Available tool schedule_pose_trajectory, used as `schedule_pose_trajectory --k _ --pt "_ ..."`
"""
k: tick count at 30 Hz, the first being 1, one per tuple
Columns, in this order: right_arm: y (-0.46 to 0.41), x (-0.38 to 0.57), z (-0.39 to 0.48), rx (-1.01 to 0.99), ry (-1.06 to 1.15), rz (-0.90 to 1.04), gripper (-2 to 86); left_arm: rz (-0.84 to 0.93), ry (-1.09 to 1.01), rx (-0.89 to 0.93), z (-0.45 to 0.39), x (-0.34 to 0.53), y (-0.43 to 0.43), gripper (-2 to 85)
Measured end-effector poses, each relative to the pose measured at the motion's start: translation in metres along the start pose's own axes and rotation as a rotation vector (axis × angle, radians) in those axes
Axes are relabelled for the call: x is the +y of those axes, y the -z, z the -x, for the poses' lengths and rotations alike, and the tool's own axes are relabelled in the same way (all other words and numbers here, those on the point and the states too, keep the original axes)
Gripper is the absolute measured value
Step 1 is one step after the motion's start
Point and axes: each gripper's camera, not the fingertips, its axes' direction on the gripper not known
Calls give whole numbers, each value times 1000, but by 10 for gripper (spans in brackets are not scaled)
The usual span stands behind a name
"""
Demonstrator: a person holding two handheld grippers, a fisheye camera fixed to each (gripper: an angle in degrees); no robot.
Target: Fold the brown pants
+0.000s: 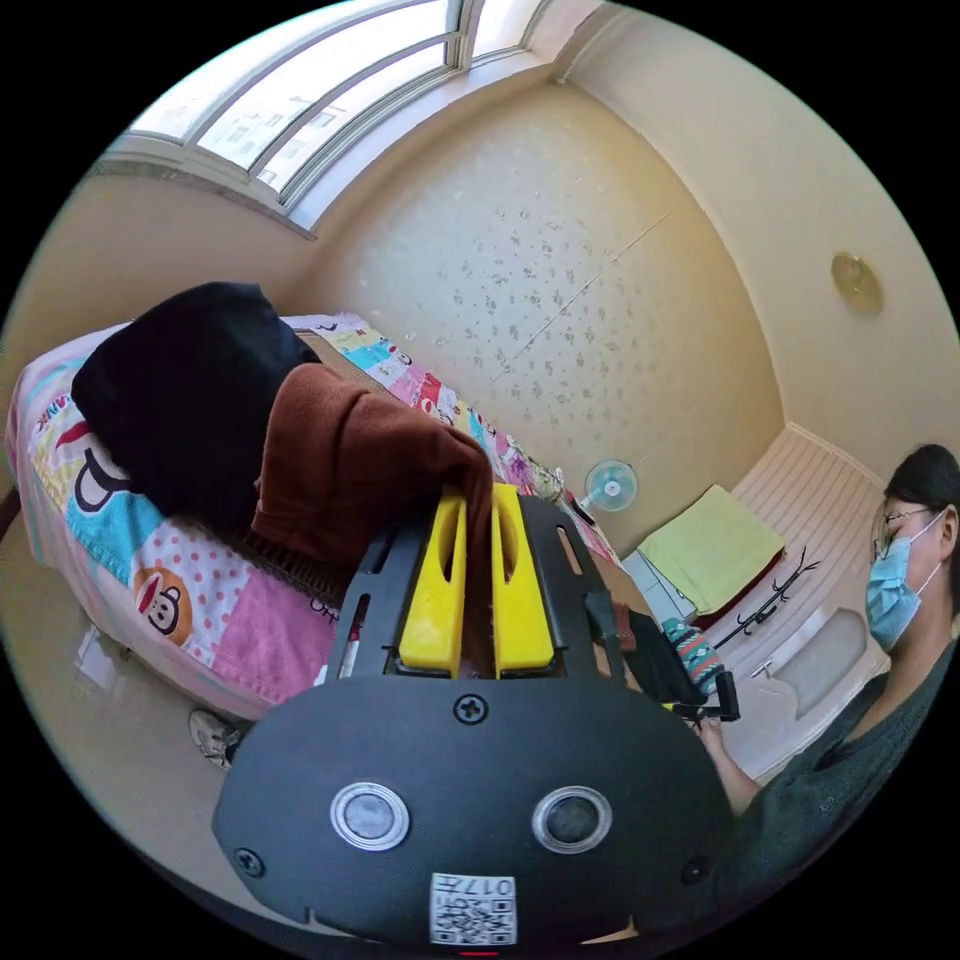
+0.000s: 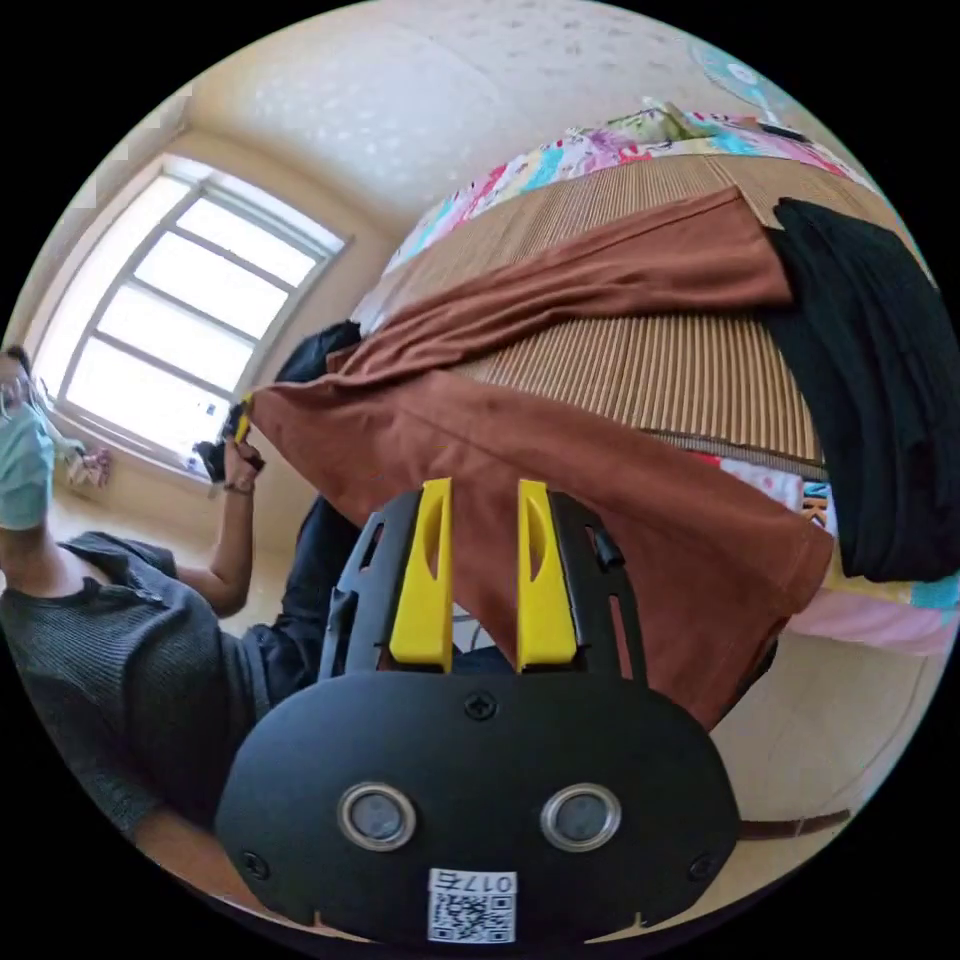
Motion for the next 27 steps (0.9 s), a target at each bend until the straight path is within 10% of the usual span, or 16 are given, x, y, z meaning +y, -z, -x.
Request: schedule_pose_trajectory --k 6,13,22,27 --pt "-122 49 71 332 191 328 239 -19 50 -28 17 21 -12 42" --pt "-163 86 96 980 213 386 51 -8 52 -42 32 33 -32 42" --pt "-20 -40 102 978 86 -217 39 -75 9 -109 32 4 -100 43" --pt "-6 -224 10 735 18 -73 57 18 60 -118 69 -58 -224 71"
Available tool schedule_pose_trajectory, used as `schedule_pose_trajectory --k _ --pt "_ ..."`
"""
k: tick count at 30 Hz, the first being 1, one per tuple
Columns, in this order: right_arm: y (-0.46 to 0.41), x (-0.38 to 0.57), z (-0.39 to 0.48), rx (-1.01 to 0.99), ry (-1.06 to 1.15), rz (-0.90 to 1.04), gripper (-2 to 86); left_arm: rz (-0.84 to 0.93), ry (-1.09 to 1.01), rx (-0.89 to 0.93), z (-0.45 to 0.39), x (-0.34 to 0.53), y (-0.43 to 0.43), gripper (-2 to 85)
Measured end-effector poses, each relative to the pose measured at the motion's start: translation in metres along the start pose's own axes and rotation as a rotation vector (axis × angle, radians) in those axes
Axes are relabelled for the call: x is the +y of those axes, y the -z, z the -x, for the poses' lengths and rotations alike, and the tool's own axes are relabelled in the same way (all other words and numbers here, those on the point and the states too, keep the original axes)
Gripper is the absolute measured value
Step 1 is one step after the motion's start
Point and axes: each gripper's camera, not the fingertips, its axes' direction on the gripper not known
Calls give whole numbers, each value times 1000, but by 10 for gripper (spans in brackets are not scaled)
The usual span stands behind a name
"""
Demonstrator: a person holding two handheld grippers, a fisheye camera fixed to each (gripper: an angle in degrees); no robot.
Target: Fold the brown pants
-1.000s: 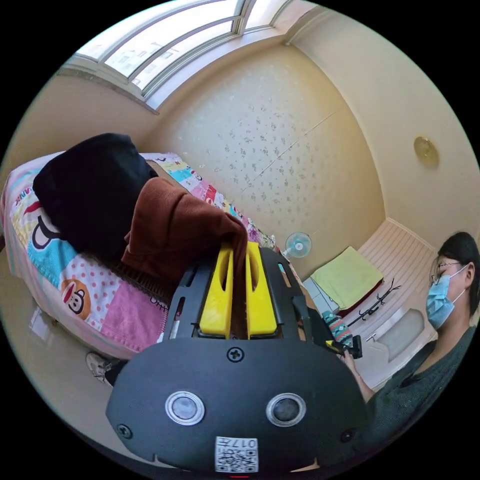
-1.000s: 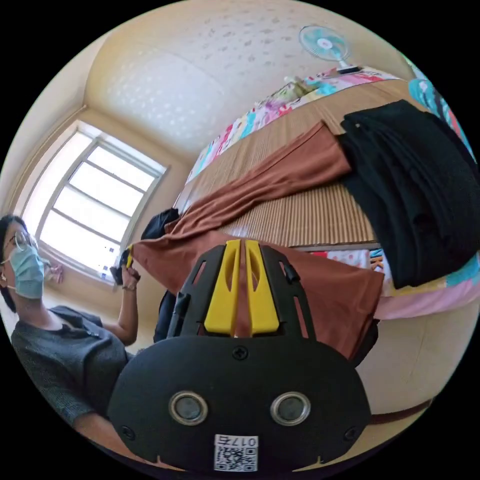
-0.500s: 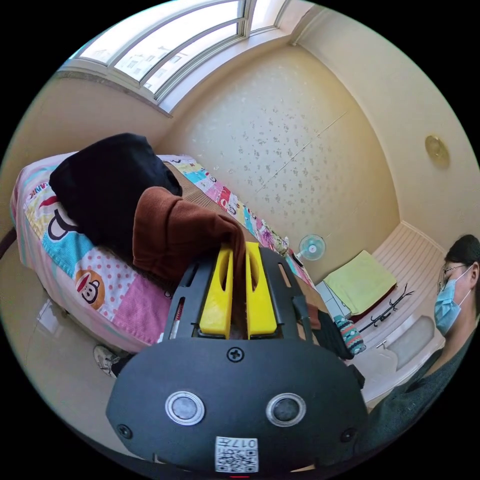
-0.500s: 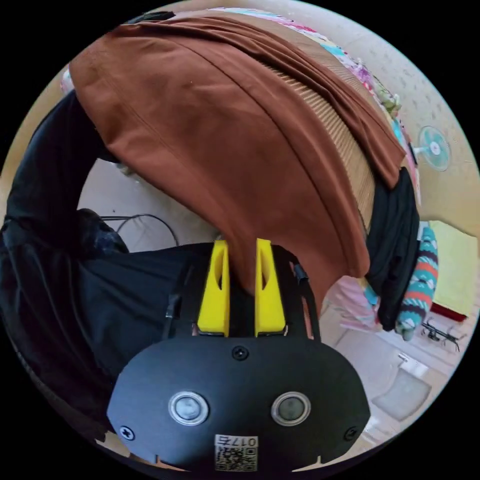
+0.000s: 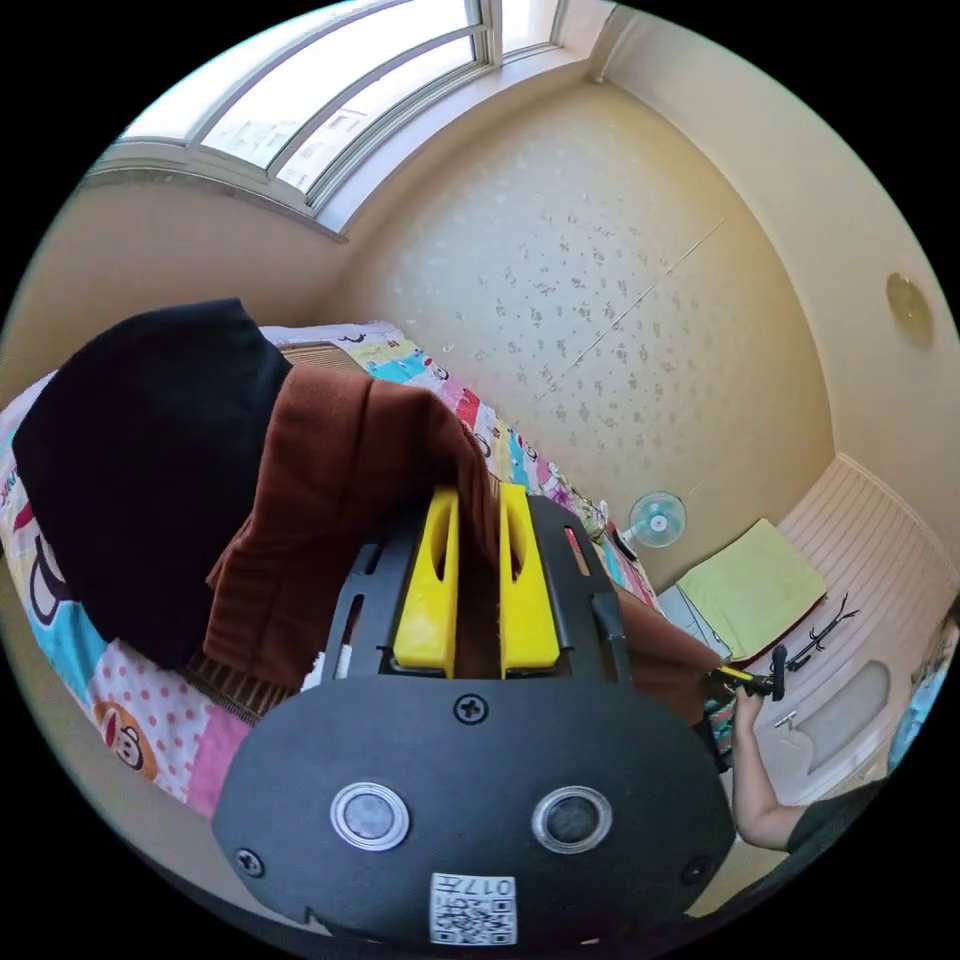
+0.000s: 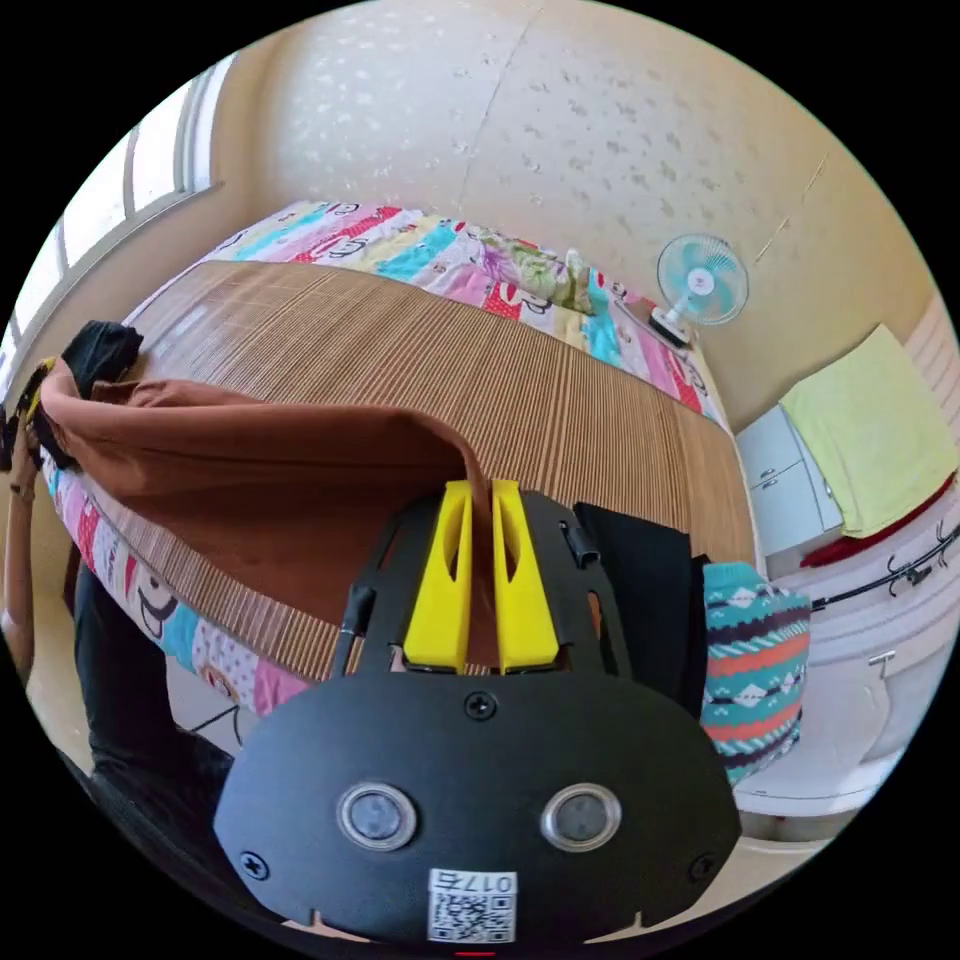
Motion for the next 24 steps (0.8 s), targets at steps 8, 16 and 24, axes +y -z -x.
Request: schedule_pose_trajectory --k 8,16,24 --pt "-84 11 -23 -601 -164 -96 51 182 -64 19 12 81 -110 117" --pt "-131 143 28 -578 -214 -9 9 682 -343 -210 24 171 -178 -2" --pt "-61 232 48 -595 -256 -13 13 618 -157 -188 79 206 -93 -10"
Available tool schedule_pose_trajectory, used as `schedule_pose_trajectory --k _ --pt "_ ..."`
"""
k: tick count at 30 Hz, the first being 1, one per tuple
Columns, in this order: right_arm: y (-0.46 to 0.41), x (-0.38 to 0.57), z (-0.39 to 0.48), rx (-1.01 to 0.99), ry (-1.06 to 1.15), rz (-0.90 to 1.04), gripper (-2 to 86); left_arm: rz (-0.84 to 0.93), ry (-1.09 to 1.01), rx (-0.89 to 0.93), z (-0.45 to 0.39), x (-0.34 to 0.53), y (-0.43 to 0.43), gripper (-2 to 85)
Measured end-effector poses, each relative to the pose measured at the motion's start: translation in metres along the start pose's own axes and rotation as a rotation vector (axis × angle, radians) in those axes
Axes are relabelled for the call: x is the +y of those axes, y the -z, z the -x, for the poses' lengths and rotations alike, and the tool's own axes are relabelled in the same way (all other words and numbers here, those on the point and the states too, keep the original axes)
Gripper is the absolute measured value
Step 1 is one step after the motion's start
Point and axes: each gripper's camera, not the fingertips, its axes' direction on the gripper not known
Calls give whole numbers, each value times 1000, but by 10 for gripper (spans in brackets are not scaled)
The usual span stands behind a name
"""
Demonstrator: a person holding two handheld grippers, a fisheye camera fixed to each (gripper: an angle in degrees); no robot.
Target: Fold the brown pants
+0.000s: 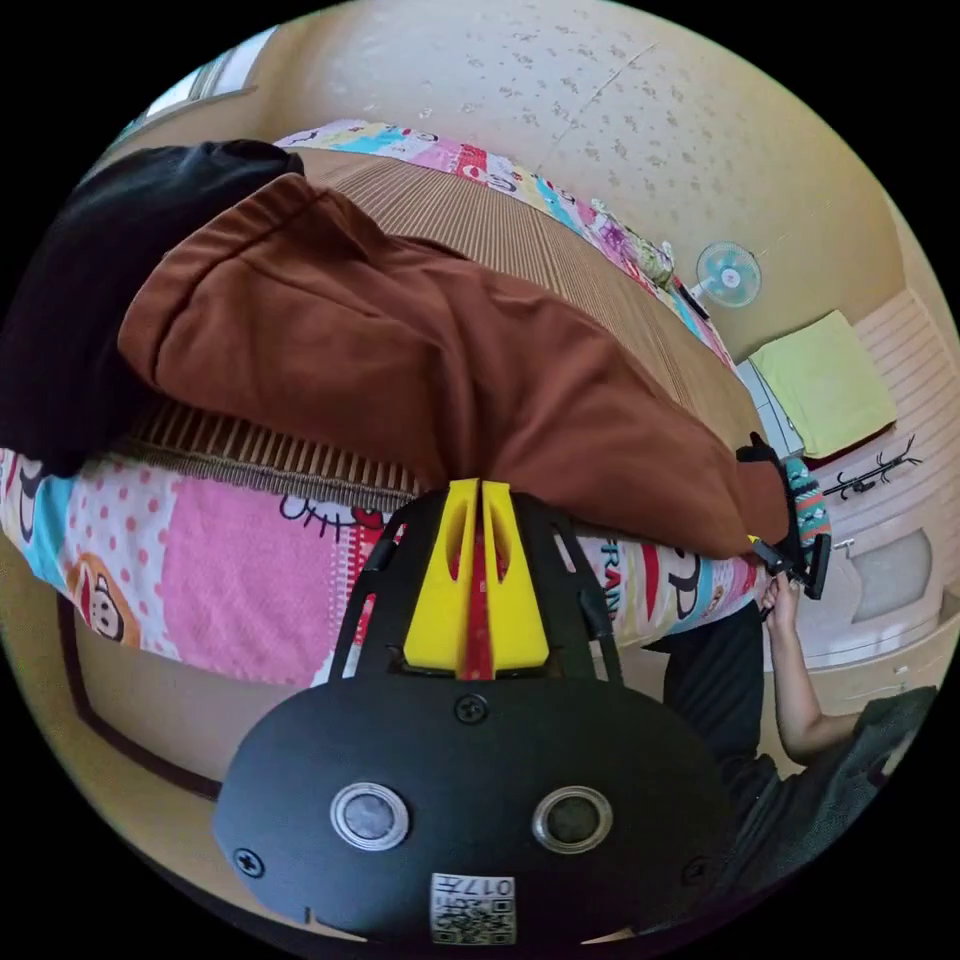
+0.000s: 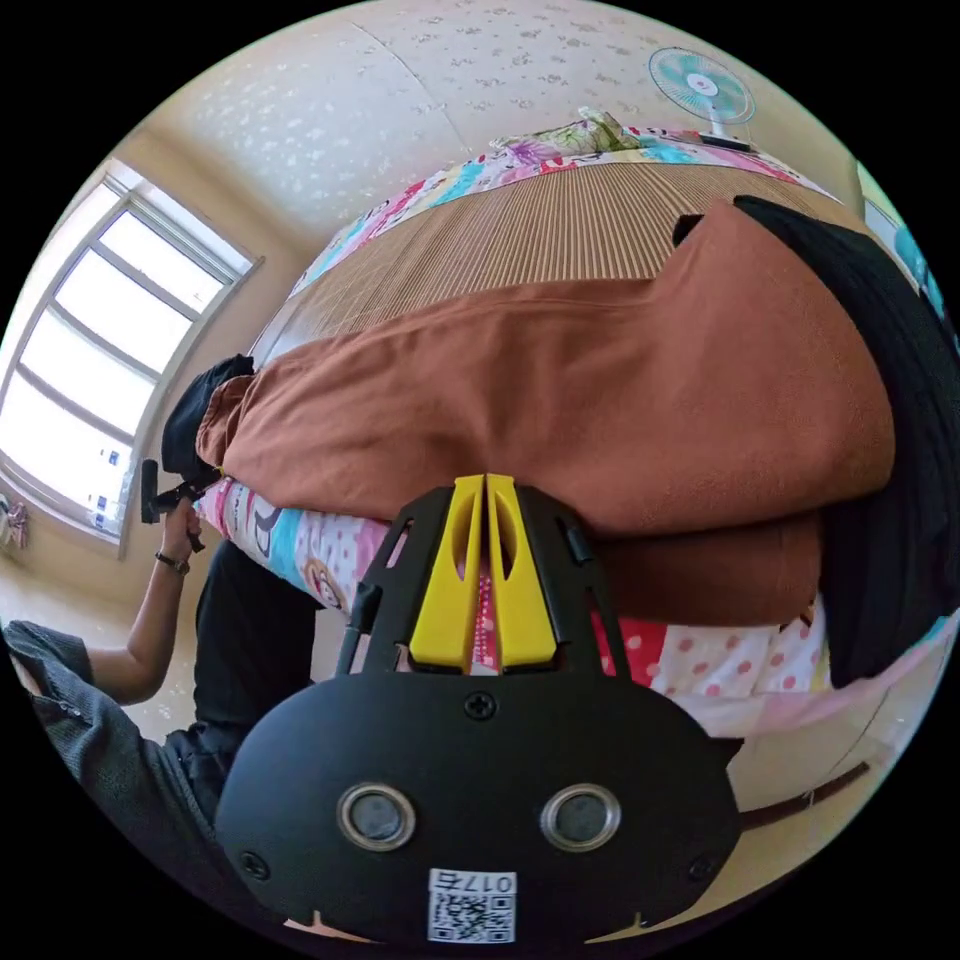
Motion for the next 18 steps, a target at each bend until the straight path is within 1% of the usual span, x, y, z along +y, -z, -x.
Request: schedule_pose_trajectory --k 3,5,7,9,11,13,15,18 --pt "47 29 -15 -94 -156 -219 23 -60 62 47 18 47 21 -10" --pt "79 56 -35 -133 -341 -420 46 -115 81 94 27 84 39 -9" --pt "90 68 -50 -120 -447 -485 76 -132 108 112 32 105 53 -8" --pt "93 71 -65 -104 -516 -499 115 -148 112 128 37 116 67 -6" --pt "92 62 -80 -166 -543 -467 167 -145 94 130 45 115 88 3" --pt "93 51 -78 -190 -534 -461 182 -152 101 127 51 110 107 21" --pt "91 33 -73 -167 -522 -423 187 -181 96 143 54 103 128 42" --pt "87 -7 -70 -98 -554 -309 169 -231 113 213 55 93 149 51"
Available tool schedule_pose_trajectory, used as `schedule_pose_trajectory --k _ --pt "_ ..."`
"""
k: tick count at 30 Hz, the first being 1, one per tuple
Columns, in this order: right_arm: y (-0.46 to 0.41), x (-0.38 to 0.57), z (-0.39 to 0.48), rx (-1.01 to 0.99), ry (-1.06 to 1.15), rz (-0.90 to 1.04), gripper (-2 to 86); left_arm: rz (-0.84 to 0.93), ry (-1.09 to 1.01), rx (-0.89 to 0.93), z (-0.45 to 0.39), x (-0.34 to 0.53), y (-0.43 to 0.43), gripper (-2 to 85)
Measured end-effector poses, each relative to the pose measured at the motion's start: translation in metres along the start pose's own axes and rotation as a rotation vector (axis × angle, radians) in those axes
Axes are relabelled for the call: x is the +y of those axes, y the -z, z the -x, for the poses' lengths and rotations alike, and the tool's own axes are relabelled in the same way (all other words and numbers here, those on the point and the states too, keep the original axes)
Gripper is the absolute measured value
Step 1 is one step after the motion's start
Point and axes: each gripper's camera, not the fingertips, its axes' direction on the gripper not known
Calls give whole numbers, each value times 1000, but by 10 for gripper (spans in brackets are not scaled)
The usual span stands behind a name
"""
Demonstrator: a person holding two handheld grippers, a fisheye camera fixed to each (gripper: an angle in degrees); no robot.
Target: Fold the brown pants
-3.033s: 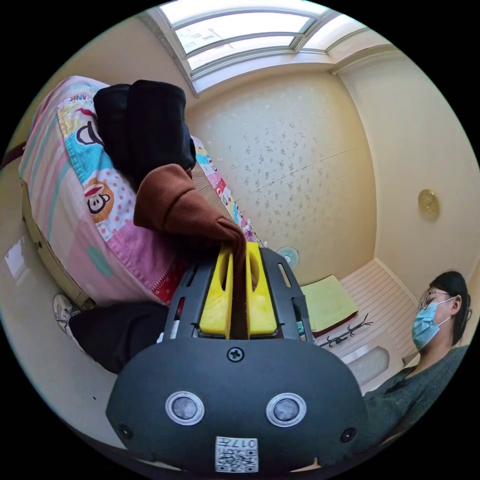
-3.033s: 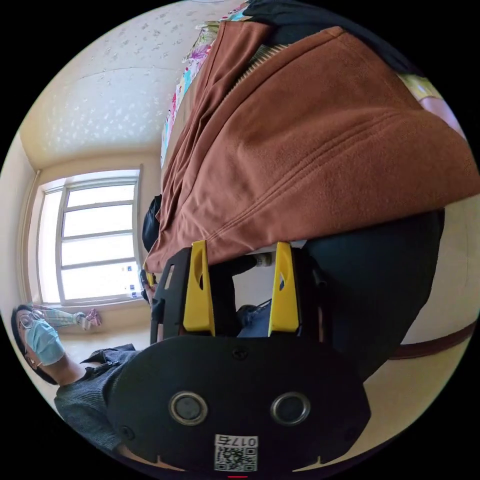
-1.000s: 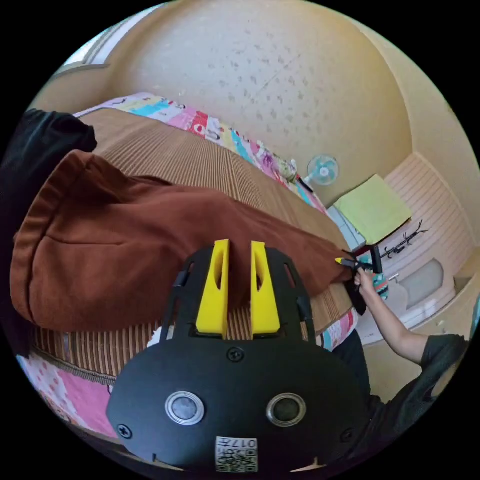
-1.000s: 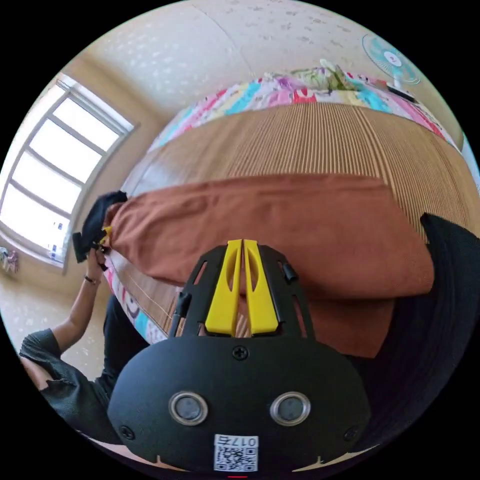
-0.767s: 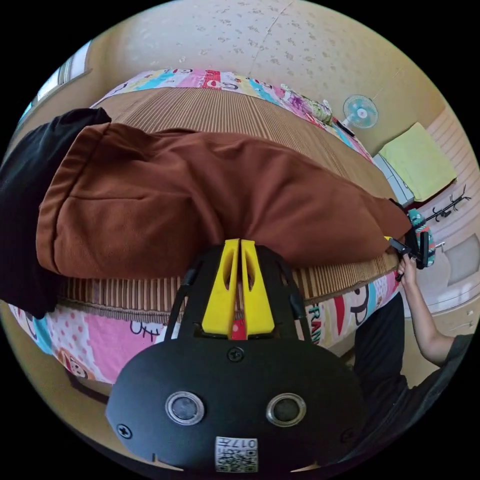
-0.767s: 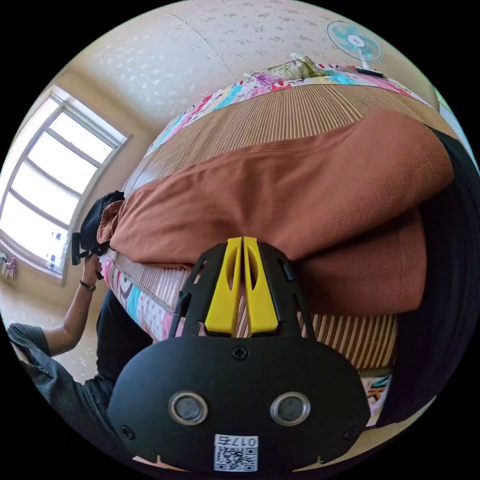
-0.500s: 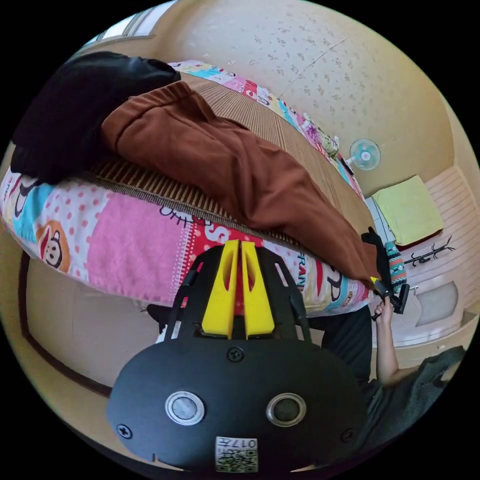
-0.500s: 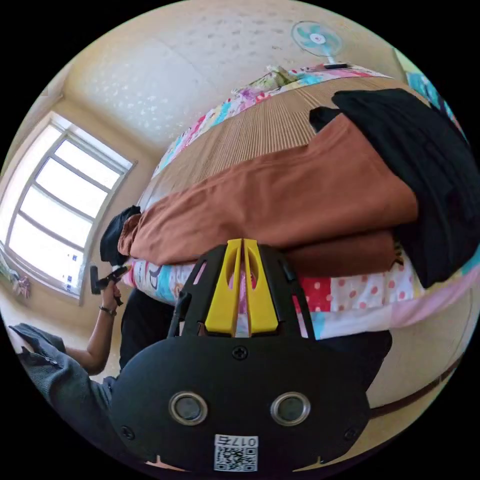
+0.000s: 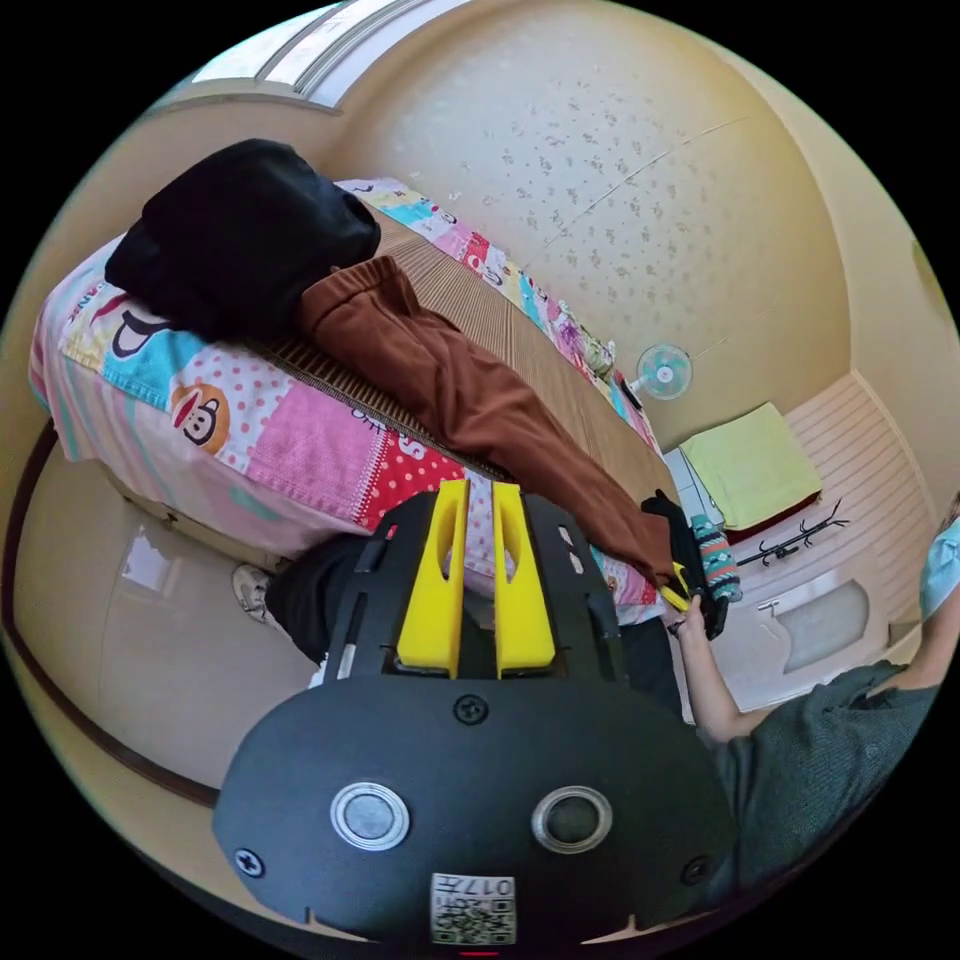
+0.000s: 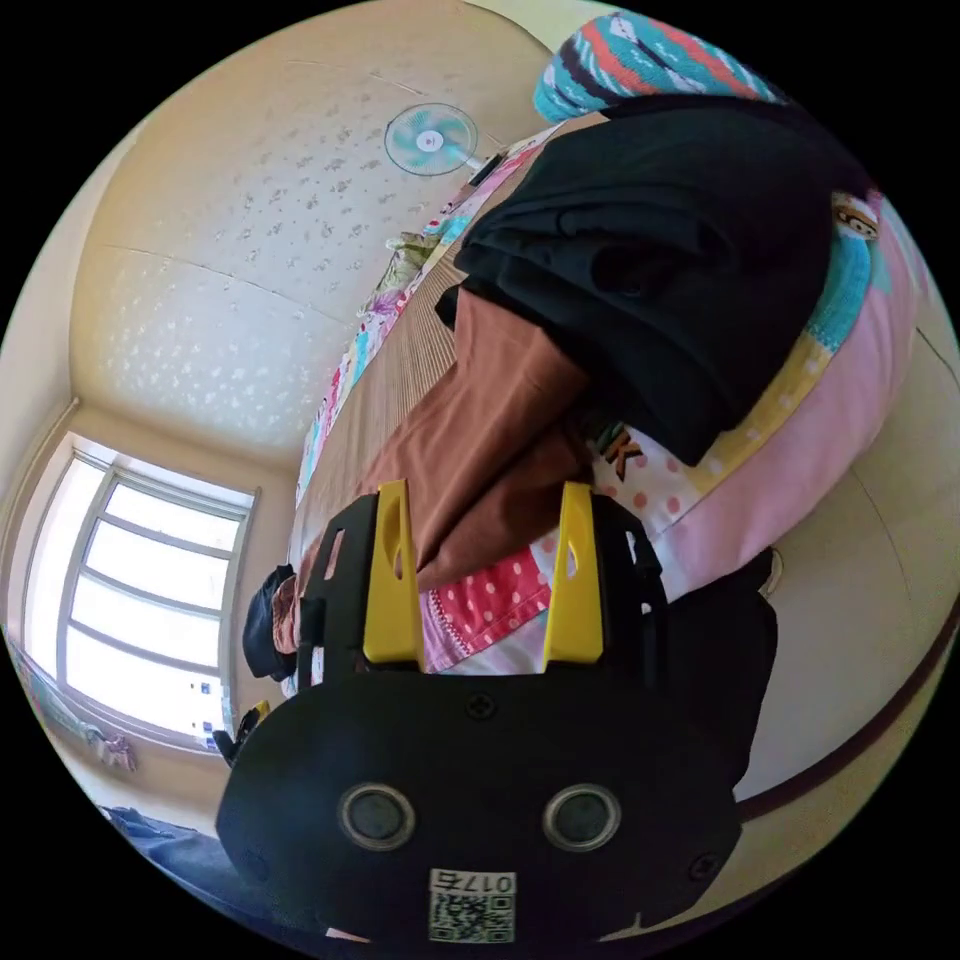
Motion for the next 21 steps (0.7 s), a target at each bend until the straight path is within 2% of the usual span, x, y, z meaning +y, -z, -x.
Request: schedule_pose_trajectory --k 1,2,5,9,12,15,17,21 --pt "-3 -14 10 128 -51 40 122 9 25 53 0 -6 0 55" --pt "-6 -30 27 176 -3 92 84 31 43 111 -2 -12 -2 59" --pt "9 -66 91 99 212 119 44 115 16 179 -11 -31 -11 66" --pt "61 -94 161 -37 442 75 33 150 24 157 -5 -56 -7 96" --pt "101 -116 147 -118 376 35 27 160 99 209 17 -73 -11 121" --pt "108 -129 75 -50 143 40 22 136 194 155 43 -86 -22 145" --pt "126 -116 24 -57 -21 15 15 97 294 112 73 -100 -32 190" --pt "177 -73 -2 -181 -10 -122 7 38 448 151 122 -124 -55 215"
